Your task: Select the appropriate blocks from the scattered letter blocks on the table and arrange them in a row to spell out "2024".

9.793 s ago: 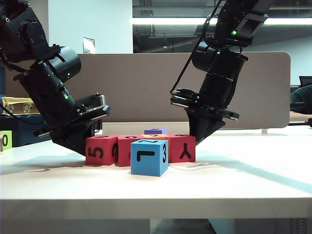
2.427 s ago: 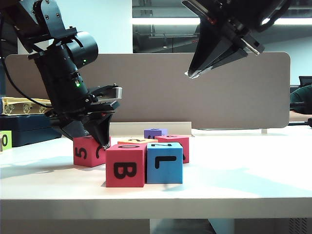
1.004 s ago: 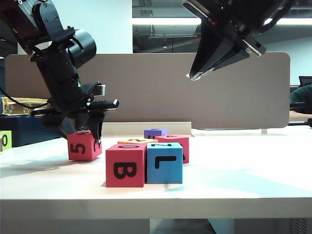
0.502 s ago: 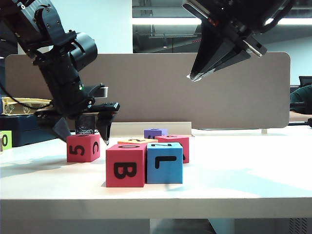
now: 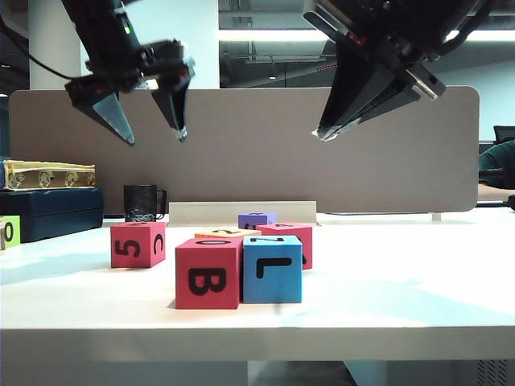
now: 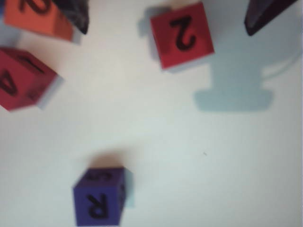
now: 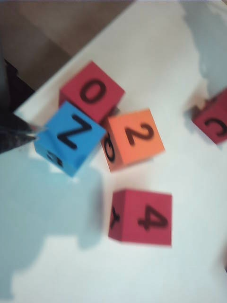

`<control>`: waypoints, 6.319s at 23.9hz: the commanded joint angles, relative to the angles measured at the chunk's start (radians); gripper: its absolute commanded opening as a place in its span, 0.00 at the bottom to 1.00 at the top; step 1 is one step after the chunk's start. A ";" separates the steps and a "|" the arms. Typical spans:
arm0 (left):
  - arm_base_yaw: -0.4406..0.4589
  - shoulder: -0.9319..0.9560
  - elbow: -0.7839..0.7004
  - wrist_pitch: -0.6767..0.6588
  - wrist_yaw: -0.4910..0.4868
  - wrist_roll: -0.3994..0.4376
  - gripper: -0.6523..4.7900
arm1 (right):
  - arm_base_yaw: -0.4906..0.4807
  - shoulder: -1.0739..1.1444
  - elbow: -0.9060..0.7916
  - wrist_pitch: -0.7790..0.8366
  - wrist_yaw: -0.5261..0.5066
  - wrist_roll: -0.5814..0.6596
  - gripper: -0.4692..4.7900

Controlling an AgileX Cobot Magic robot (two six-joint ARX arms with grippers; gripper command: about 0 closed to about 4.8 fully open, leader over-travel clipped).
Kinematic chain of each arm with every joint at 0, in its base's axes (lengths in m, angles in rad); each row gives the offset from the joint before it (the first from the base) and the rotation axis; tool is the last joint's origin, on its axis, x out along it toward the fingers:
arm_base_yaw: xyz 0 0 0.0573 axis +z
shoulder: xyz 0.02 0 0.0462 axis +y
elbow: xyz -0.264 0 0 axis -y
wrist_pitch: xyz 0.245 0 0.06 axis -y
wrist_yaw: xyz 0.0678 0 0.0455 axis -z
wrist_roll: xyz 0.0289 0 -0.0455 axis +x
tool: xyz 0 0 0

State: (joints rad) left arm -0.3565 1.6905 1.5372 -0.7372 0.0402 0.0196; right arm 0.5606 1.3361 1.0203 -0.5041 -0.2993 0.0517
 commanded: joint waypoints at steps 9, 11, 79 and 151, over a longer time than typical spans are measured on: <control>-0.119 -0.056 -0.256 -0.111 0.141 0.076 0.11 | 0.002 -0.003 0.005 0.007 -0.006 -0.004 0.08; -0.158 -0.056 -0.330 -0.066 0.144 0.068 0.11 | 0.001 -0.003 0.005 0.007 0.003 -0.004 0.08; -0.336 0.019 -0.372 0.065 0.088 0.011 0.11 | 0.002 -0.036 0.323 -0.338 0.012 -0.053 0.08; -0.250 0.231 -0.161 0.275 -0.082 0.191 0.11 | 0.002 -0.033 0.323 -0.322 0.038 -0.079 0.08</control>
State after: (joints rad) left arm -0.6113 1.9247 1.3727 -0.4675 -0.0189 0.2092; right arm 0.5610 1.3064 1.3399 -0.8360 -0.2615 -0.0238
